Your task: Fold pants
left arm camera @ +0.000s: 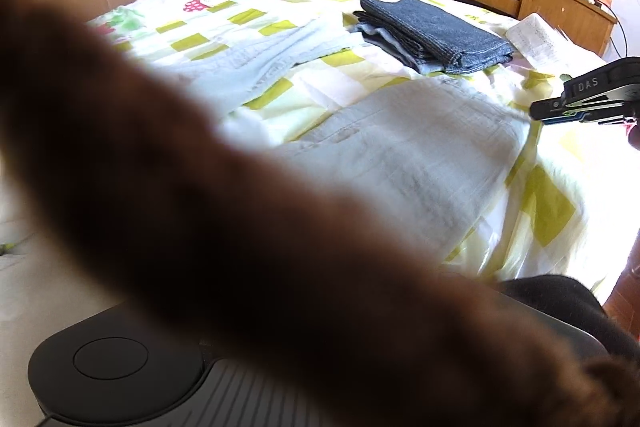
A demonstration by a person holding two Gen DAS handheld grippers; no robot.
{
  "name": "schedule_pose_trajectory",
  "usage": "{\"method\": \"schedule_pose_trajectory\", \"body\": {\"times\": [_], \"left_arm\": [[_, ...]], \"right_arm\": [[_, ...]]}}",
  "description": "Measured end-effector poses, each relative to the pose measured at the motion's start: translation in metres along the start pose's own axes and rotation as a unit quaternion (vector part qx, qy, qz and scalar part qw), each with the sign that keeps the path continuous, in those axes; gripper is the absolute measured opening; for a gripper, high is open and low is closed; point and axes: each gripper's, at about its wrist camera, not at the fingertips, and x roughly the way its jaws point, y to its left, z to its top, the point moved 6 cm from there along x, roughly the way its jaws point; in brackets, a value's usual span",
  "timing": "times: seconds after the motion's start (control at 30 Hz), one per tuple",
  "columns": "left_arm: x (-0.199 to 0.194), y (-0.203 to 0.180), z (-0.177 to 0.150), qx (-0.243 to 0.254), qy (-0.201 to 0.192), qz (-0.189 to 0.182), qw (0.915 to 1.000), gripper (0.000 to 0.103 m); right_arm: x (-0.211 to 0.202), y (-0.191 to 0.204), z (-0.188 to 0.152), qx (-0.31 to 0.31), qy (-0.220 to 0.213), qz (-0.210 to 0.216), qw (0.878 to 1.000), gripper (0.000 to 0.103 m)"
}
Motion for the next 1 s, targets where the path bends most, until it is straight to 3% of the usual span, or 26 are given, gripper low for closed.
{"method": "schedule_pose_trajectory", "body": {"times": [0.07, 0.13, 0.2, 0.27, 0.33, 0.43, 0.5, 0.57, 0.6, 0.73, 0.87, 1.0], "left_arm": [[-0.017, 0.022, -0.008, -0.008, -0.003, 0.014, 0.9999, 0.028], [-0.036, 0.048, -0.015, -0.015, -0.011, 0.032, 0.9993, 0.028], [-0.054, 0.074, -0.021, -0.018, -0.028, 0.053, 0.9981, 0.028], [-0.07, 0.103, -0.025, -0.027, -0.043, 0.075, 0.9959, 0.029], [-0.084, 0.132, -0.029, -0.039, -0.053, 0.094, 0.9934, 0.034], [-0.105, 0.183, -0.035, -0.032, -0.065, 0.137, 0.988, 0.042], [-0.114, 0.218, -0.036, -0.017, -0.068, 0.157, 0.9852, 0.055], [-0.118, 0.264, -0.038, -0.018, -0.067, 0.183, 0.9806, 0.073], [-0.117, 0.287, -0.039, -0.022, -0.063, 0.206, 0.9762, 0.075], [-0.11, 0.367, -0.036, -0.065, -0.056, 0.295, 0.9517, 0.076], [-0.097, 0.417, -0.028, -0.077, -0.063, 0.402, 0.9105, 0.076], [-0.088, 0.438, -0.022, -0.113, -0.068, 0.407, 0.9041, 0.076]], "right_arm": [[-0.018, 0.014, 0.004, -0.04, -0.035, -0.024, 0.998, 0.03], [-0.032, 0.039, 0.007, -0.077, -0.059, -0.015, 0.995, 0.031], [-0.04, 0.085, 0.007, -0.128, -0.063, 0.036, 0.989, 0.031], [-0.039, 0.146, 0.003, -0.19, -0.059, 0.093, 0.976, 0.031], [-0.036, 0.208, -0.002, -0.253, -0.046, 0.156, 0.954, 0.031], [-0.026, 0.307, -0.011, -0.347, -0.03, 0.245, 0.905, 0.032], [-0.01, 0.369, -0.018, -0.407, -0.024, 0.271, 0.872, 0.032], [0.008, 0.418, -0.022, -0.449, -0.021, 0.28, 0.848, 0.032], [0.016, 0.436, -0.023, -0.458, -0.018, 0.285, 0.842, 0.032], [0.047, 0.478, -0.015, -0.444, 0.001, 0.312, 0.84, 0.032], [0.063, 0.485, -0.008, -0.423, 0.009, 0.328, 0.845, 0.032], [0.043, 0.475, -0.012, -0.402, 0.021, 0.374, 0.836, 0.032]]}}
